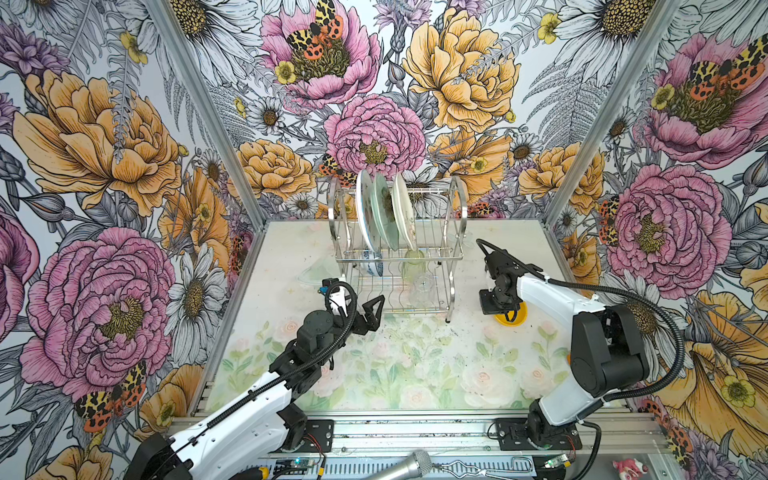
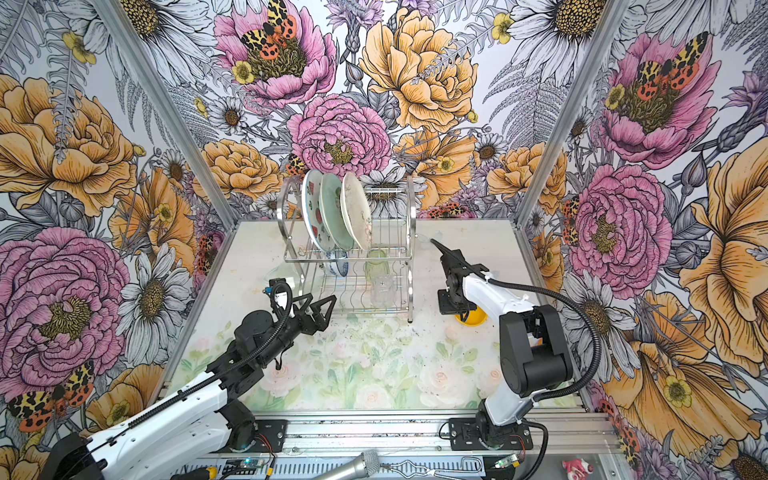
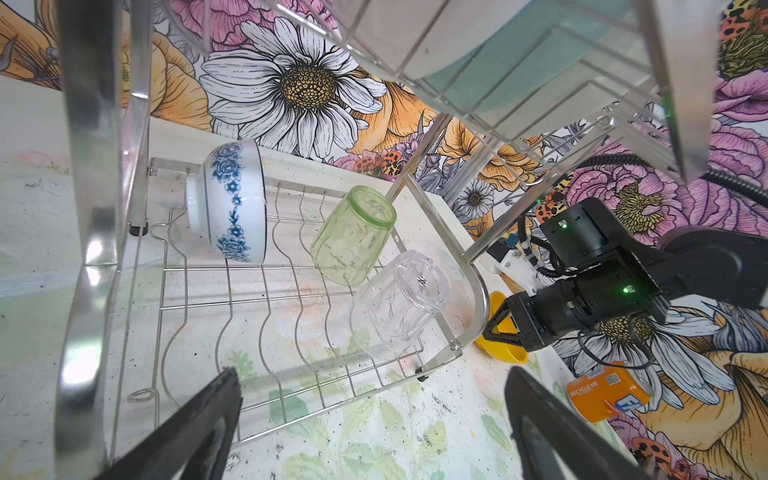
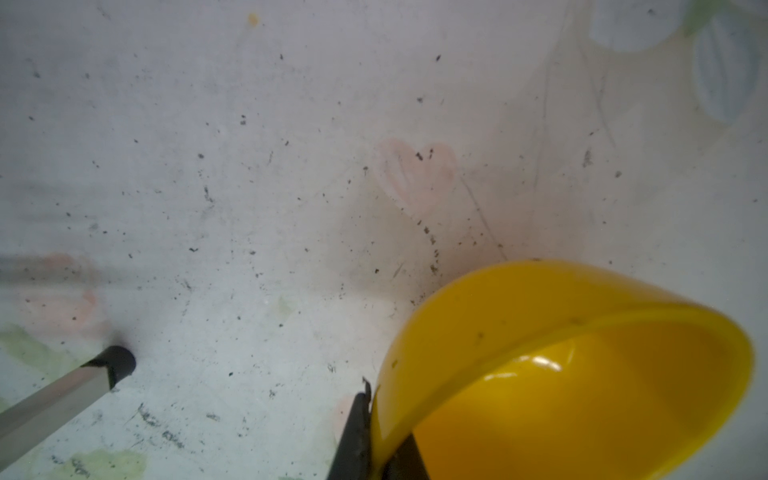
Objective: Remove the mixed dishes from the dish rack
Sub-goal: 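Set the yellow bowl on the table beside the rack with the right gripper, then open the right gripper and move it back toward the rack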
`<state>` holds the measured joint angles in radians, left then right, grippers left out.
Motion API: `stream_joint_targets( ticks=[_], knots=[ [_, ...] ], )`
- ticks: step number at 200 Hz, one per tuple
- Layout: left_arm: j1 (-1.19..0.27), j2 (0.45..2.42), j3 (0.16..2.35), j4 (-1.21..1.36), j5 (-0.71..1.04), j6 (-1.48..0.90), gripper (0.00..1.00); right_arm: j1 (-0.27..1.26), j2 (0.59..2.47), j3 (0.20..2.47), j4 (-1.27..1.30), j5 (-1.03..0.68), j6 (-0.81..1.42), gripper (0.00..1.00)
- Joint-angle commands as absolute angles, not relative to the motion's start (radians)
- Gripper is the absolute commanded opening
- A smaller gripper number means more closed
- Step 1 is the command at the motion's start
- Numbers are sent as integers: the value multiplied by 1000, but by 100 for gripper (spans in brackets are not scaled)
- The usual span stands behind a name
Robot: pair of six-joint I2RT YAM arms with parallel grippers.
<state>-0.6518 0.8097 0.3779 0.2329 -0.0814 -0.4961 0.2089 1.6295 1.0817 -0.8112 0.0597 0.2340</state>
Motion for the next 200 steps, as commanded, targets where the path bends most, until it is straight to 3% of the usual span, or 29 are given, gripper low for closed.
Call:
stream_joint_targets(
  ticks=[1,30,52,107,200],
  knots=[
    [-658,816,405,243,-84,-497,99,211,1625,1108,-796,72,219,25],
    [-660,819,408,243,-83,-494,99,211,1577,1085,-763,69,226,50],
    [-660,829,413,245,-83,-492,99,210,1543,1071,-740,52,227,59],
    [-661,870,443,243,-59,-489,99,212,1473,1025,-667,34,233,66],
    [-670,841,421,237,-54,-491,99,226,1156,795,-416,-103,333,73]
  ],
)
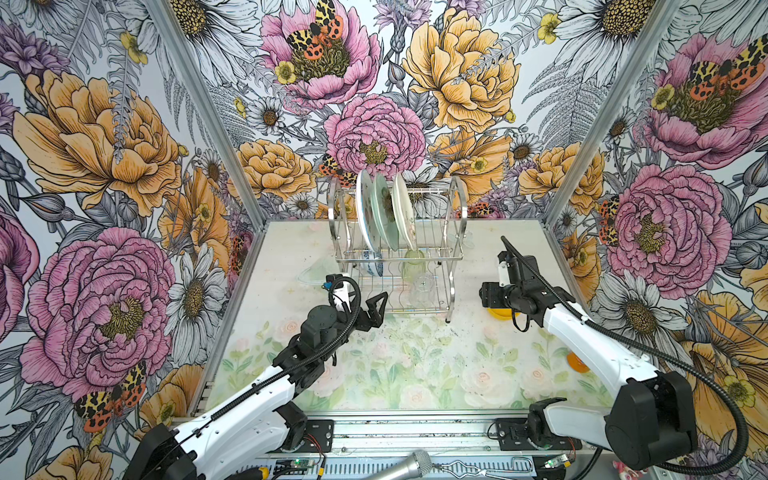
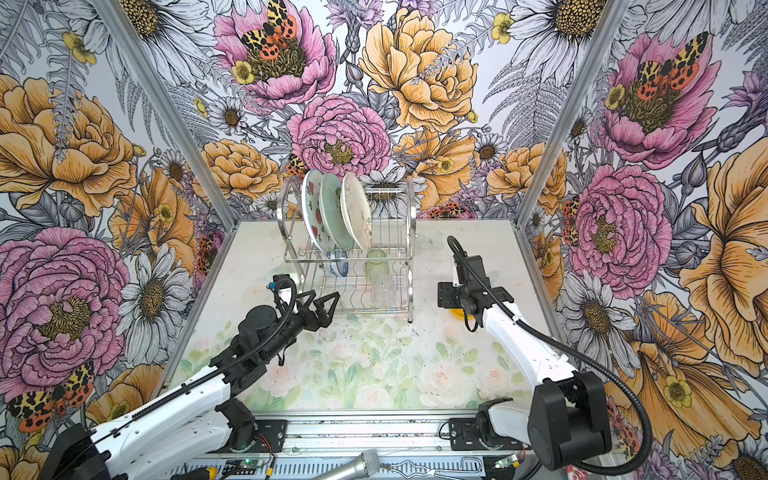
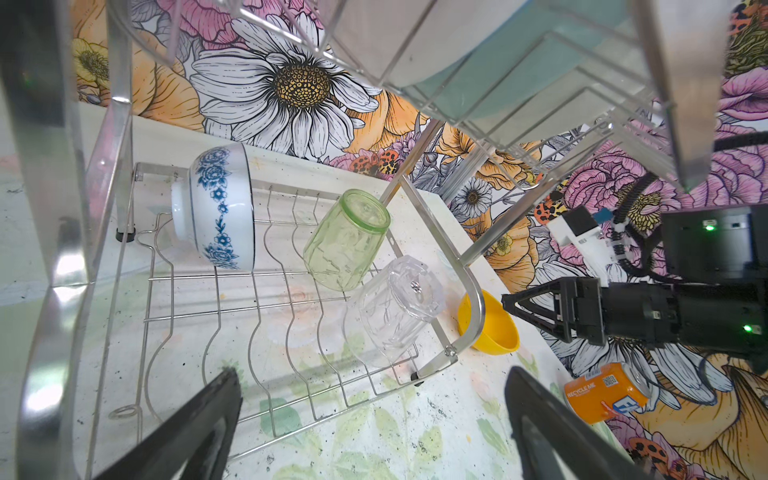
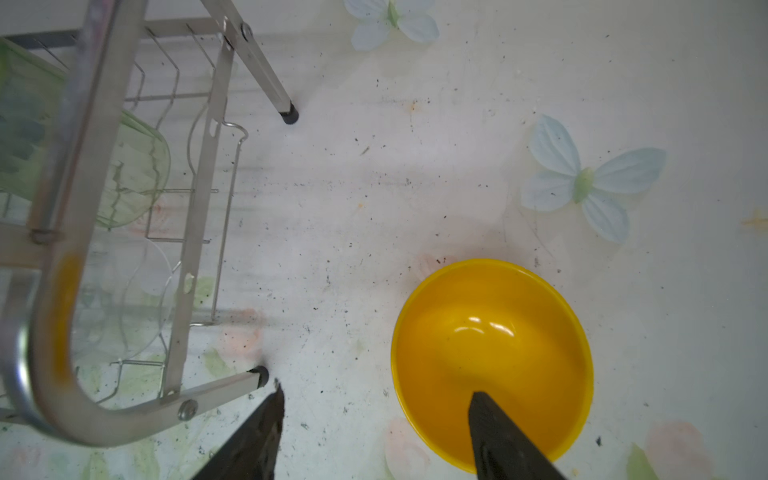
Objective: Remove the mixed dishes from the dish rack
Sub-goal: 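Open the right gripper and move it back toward the rack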
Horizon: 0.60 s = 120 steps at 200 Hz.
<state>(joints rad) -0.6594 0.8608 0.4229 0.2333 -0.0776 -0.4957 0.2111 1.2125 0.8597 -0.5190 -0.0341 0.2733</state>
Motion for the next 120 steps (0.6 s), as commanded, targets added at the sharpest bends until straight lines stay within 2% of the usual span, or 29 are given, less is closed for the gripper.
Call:
stream_joint_targets(
  ticks=[1,71,120],
  knots=[
    [-670,841,421,238,-54,-492,99,227,1152,792,-413,-103,333,73],
    [-670,857,458,175,-82,-463,99,352,975,650,-326,-21,411,74],
    [-670,859,443,168,-118,-476,99,469,961,645,-277,25,468,73]
  ],
)
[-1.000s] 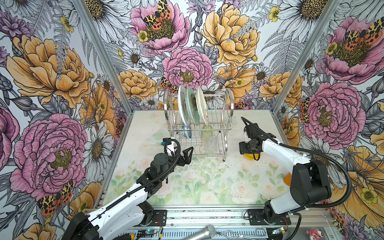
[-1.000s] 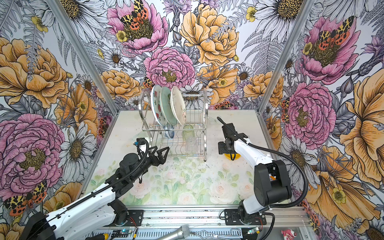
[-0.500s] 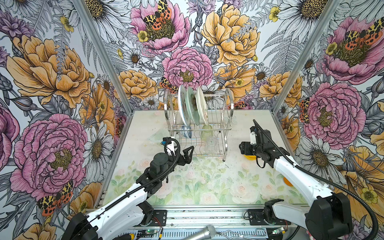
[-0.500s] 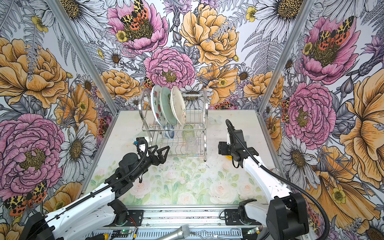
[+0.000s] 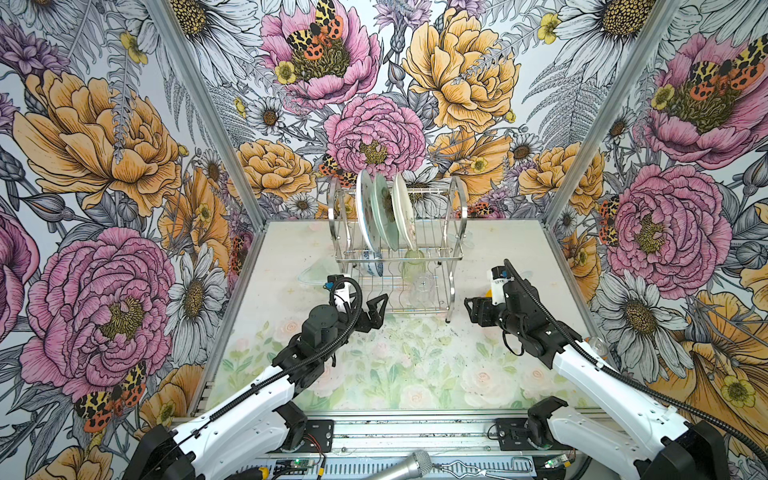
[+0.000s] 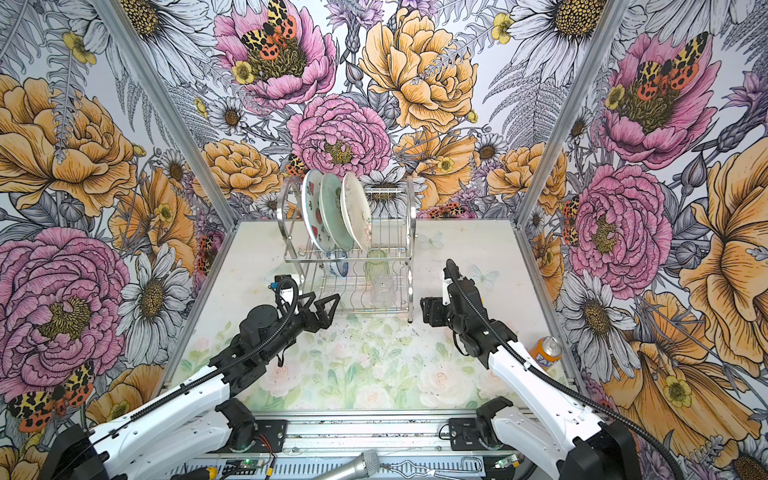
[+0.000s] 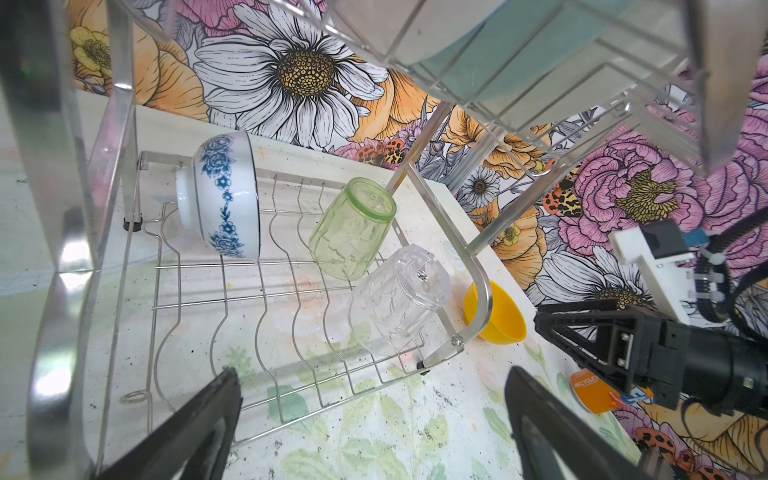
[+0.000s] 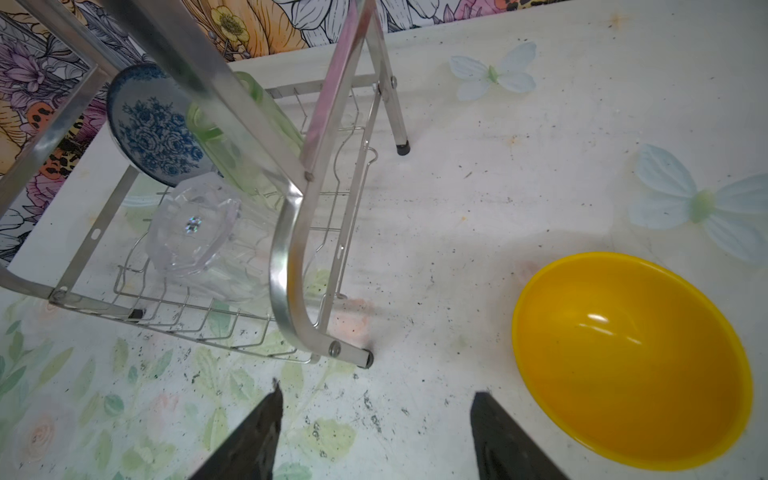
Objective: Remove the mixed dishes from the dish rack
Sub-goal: 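Open the right gripper and move it back toward the rack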
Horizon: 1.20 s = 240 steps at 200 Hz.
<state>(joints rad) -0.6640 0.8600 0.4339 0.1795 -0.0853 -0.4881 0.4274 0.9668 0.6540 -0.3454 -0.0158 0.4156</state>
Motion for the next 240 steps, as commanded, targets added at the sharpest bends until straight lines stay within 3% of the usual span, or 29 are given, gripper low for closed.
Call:
stream_joint_targets(
  ticks=[1,63,118,170,230,240],
  knots=[
    [-671,858,442,168,-119,-477,99,471,962,645,-274,25,470,73],
    [-670,859,465,163,-142,-467,99,620,965,622,-140,65,506,74],
    [-670,869,484,155,-141,-459,99,704,964,588,1,114,523,83],
    [-670,876,488,154,-111,-445,99,768,1106,669,46,162,486,93],
    [-670,850,484,114,-115,-448,99,818,1273,775,65,177,456,94],
    [-670,844,480,110,-119,-448,99,819,1292,791,64,189,461,100]
  ],
)
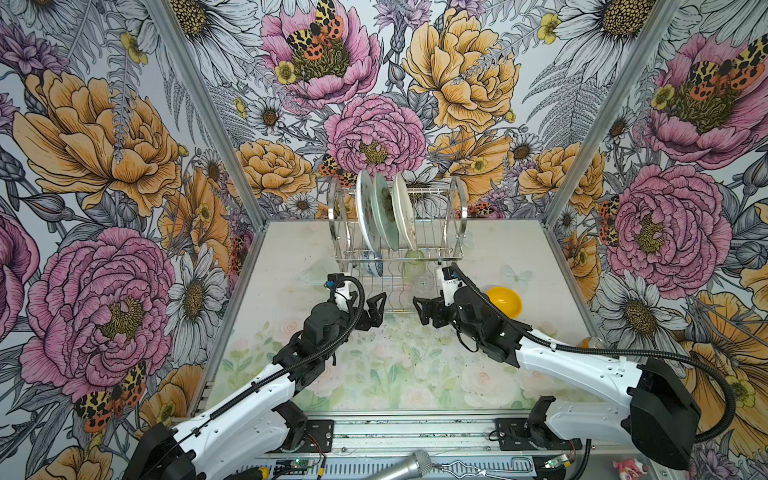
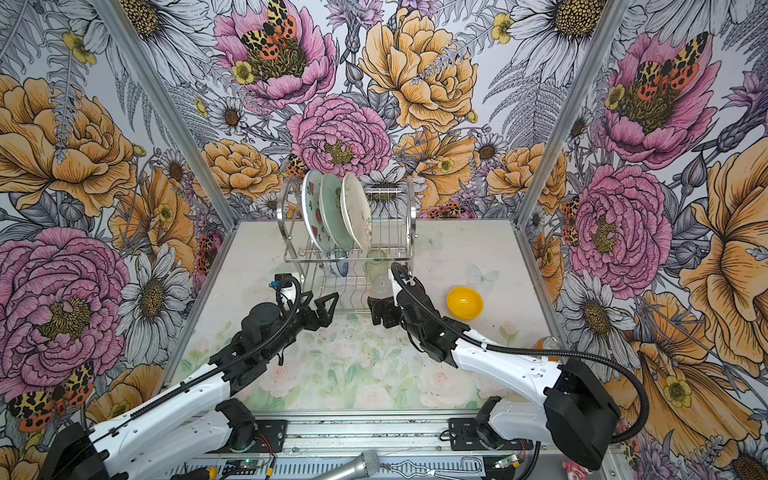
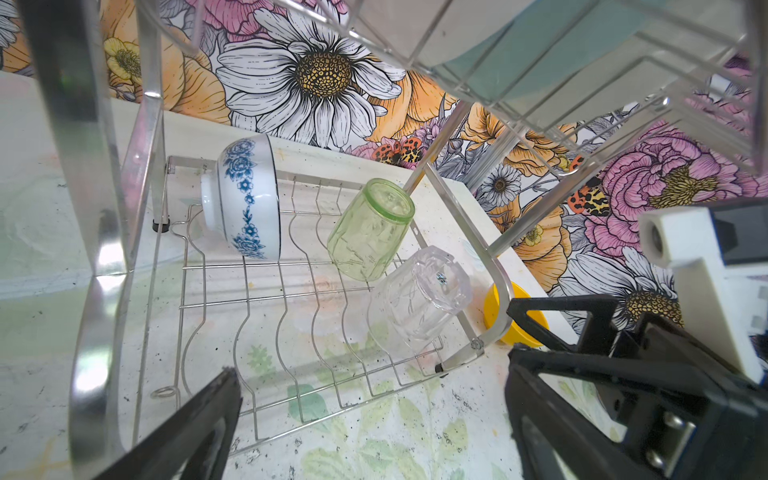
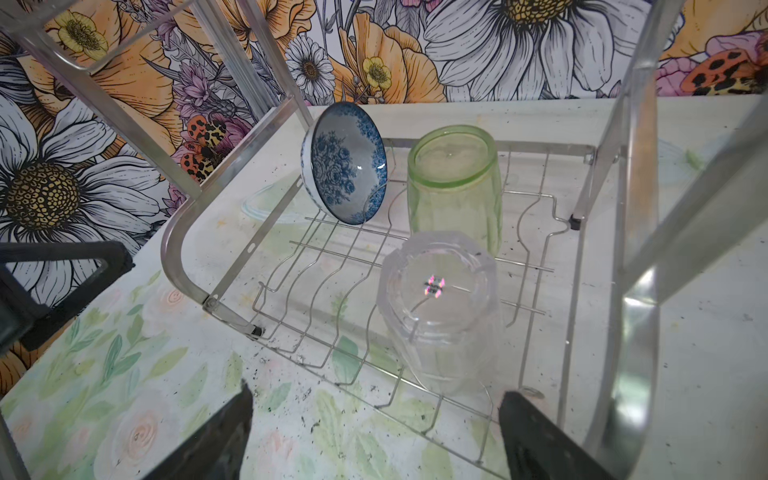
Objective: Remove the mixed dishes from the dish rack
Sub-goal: 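Open the right gripper and move it back toward the rack, then lower the right gripper over the clear glass in the rack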
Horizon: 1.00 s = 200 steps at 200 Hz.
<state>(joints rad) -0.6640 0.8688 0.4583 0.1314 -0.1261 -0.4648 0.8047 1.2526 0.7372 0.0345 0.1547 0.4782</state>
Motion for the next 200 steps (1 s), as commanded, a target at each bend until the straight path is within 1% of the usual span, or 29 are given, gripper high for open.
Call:
stream_joint_targets(
  ticks=[1,41,64,138,200],
  knots=[
    [-671,843,481,109,-120,-449,99,819,1294,791,64,190,462,100],
    [-669,819,475,100,-135,-446,99,819,1364,842,47,203,465,100],
    [-669,815,472,96,-139,-442,99,819,1395,861,29,244,484,100],
    [-664,804,471,49,-149,-437,99,819,1465,903,9,314,527,99],
    [-662,793,457,58,-155,-440,99,815,1511,925,9,366,519,100]
  ],
)
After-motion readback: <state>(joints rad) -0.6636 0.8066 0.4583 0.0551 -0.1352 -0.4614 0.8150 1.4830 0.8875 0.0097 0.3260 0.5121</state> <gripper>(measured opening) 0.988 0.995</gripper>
